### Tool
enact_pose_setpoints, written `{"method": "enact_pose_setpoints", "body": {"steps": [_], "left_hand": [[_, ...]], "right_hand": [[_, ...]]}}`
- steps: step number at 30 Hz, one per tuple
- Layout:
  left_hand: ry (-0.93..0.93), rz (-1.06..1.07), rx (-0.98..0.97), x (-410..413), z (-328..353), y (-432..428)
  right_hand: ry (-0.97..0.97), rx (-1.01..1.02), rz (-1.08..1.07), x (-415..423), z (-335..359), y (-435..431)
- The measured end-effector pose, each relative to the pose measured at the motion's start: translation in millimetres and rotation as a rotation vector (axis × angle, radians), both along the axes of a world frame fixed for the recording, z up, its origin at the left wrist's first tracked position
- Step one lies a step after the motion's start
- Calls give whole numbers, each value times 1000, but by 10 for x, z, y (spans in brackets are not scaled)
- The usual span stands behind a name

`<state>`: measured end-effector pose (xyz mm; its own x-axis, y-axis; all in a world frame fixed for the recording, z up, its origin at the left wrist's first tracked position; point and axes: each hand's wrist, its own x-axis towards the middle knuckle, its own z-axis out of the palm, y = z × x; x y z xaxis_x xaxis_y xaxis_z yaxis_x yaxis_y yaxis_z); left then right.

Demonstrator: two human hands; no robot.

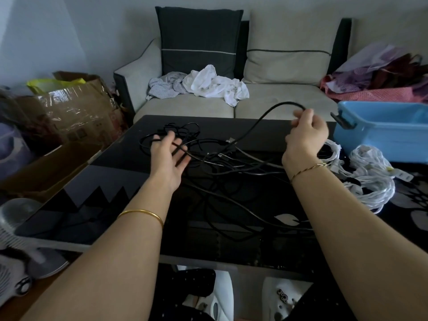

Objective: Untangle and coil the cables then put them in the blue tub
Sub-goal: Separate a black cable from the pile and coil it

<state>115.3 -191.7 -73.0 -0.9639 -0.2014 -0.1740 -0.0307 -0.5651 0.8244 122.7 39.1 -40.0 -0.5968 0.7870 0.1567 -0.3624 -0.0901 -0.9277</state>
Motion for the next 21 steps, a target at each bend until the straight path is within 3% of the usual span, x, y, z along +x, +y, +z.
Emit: {"method": "enact_pose_setpoints", "body": {"steps": [7,9,11,12,15,17,21], "left_hand": [[-232,576,-167,45,-223,-257],[-373,626,-411,91,-270,-320],[-534,587,-841,167,-258,-292],[-529,568,-1044,202,-236,-265],[-204,457,-1666,187,-236,-147],[-113,271,-1917,163,-215,-26],[-309,-259,-2136,136,-223,153]], "right_hand": [[38,-42,-317,8,149,358],[-1,23,-288,-4,100,361],[-37,86,-236,-29,33,307],[-54,105,-227,-42,6,280],[-105,163,-194,-103,-10,209],[-206,274,-121,-170,-39,167],[-465,648,262,-152,-199,-58]]}}
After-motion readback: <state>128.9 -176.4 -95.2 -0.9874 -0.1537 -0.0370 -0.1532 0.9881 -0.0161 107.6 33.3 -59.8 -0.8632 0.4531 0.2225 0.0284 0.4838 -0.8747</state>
